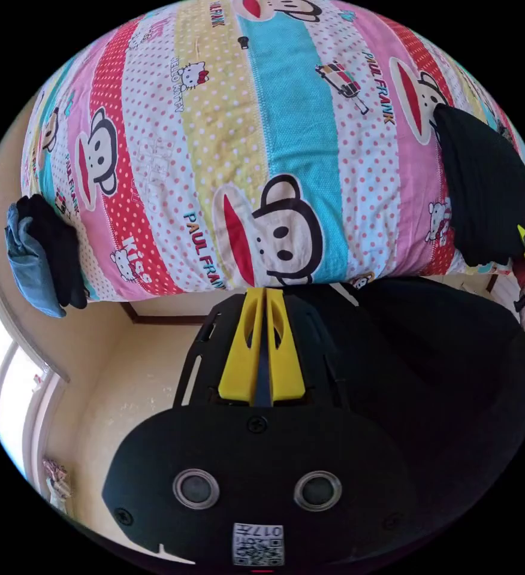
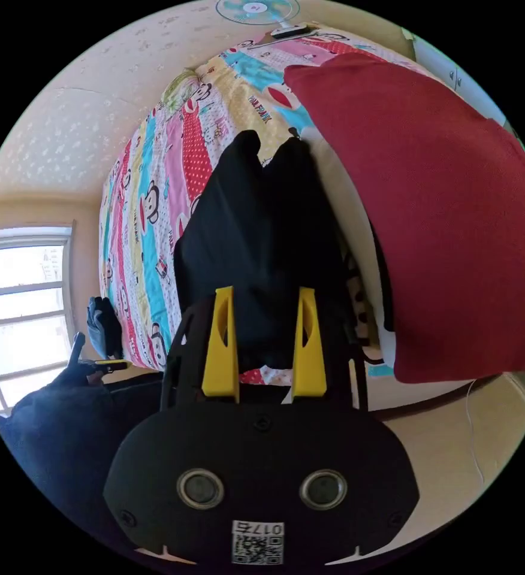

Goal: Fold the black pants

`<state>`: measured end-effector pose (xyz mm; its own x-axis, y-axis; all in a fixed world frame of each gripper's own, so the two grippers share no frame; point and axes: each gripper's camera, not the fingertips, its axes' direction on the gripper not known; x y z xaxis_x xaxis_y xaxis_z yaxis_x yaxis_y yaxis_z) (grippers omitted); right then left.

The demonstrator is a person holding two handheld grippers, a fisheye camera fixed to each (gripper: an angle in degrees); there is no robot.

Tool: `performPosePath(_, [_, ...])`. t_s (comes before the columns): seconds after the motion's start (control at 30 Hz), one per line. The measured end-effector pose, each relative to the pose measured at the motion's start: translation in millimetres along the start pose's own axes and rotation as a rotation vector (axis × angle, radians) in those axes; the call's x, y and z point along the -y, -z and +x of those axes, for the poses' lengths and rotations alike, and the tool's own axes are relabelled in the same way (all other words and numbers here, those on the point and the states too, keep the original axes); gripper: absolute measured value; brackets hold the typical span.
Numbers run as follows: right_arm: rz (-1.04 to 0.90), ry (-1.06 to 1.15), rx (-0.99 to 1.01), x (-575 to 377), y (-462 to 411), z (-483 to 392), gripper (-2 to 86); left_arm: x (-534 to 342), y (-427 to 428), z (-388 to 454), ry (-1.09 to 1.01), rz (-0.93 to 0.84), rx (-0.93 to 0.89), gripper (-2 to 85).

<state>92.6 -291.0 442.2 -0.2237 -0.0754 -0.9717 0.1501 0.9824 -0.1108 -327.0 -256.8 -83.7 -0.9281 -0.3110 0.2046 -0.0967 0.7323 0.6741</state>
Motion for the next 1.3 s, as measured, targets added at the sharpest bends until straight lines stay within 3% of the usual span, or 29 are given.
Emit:
performPosePath(0.07, [0.041,0.110,0.116,15,21,-18,5.2,6,-2,20,-0.020,0.010,0.019,-0.5])
performPosePath(0.27, [0.063,0.491,0.581,85,60,-108,2.9,16,-25,70,-0.027,0.024,0.032,-0.5])
performPosePath(0.37, [0.061,0.579,0.783,120,56,-163,2.6,14,-37,88,-0.035,0.039,0.059,-0.5])
performPosePath(0.5, [-0.045,0.751,0.851,132,28,-256,2.7,9,-57,106,-0.008,0.055,0.036,-0.5])
performPosePath(0.57, [-0.249,0.848,0.820,128,-11,-315,3.0,9,-66,112,-0.003,0.059,0.017,-0.5])
performPosePath(0.63, [-0.336,0.845,0.862,120,-31,-333,3.1,11,-74,117,-0.001,0.054,0.005,-0.5])
performPosePath(0.73, [-0.349,0.881,0.875,99,-33,-313,4.3,14,-81,124,-0.008,0.077,-0.020,-0.5])
performPosePath(0.9, [-0.294,0.765,0.418,60,-27,-186,7.3,32,-92,144,-0.061,0.128,-0.078,-0.5])
performPosePath(0.97, [-0.268,0.619,0.225,33,-18,-110,8.4,42,-97,155,-0.080,0.124,-0.099,-0.5])
performPosePath(1.03, [-0.262,0.497,0.156,10,-12,-62,9.2,53,-102,168,-0.103,0.111,-0.112,-0.5])
performPosePath(1.17, [-0.261,0.251,0.198,-37,-23,7,10.4,77,-106,210,-0.186,0.105,-0.129,-0.4])
performPosePath(1.3, [-0.213,0.186,0.335,-48,-47,8,9.8,87,-98,256,-0.284,0.133,-0.135,-0.2])
